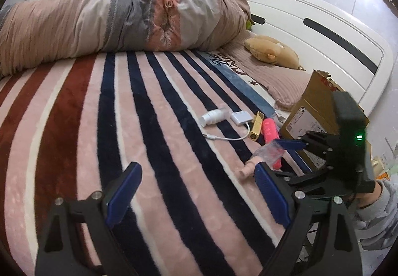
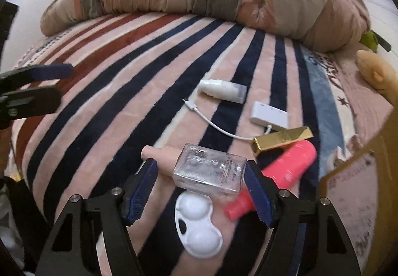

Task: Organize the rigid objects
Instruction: 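Grasp the clear plastic bottle with the right gripper, then grasp the white lens case with the left gripper while the right gripper lifts the clear bottle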

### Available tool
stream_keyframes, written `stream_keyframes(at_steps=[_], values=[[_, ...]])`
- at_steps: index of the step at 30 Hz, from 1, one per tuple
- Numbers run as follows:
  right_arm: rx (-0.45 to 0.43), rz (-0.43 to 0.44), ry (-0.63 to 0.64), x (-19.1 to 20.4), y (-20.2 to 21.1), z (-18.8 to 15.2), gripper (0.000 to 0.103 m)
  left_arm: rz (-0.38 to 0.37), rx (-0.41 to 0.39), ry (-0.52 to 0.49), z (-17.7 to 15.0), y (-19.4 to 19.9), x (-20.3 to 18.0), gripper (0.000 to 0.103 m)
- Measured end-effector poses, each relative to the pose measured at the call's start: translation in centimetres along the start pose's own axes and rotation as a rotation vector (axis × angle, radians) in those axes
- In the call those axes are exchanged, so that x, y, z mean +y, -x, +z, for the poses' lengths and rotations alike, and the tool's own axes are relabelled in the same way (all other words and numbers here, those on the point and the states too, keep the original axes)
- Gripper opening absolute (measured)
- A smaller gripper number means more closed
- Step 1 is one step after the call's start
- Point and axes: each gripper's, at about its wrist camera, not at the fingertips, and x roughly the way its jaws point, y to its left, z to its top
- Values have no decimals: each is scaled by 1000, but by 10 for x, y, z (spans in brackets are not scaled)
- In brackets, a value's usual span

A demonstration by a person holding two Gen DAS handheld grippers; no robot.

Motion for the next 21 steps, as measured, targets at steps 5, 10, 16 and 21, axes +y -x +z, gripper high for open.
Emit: stream_keyframes(at_steps=[5,10,16,21], values=[[-57,-1,-79,-8,35,-16,69,-54,-11,-8,-1,5,-9,90],[-52,17,-167,-10,56,-52,69,-118,12,-39,1,-8,-26,90],[-19,-51,-225,-21,48,-88,69,-222,103,-57,-8,-47,-55,82],[-63,-32,-226,-32,50,-99,69,-285,161,-95,-16,-79,-83,78]])
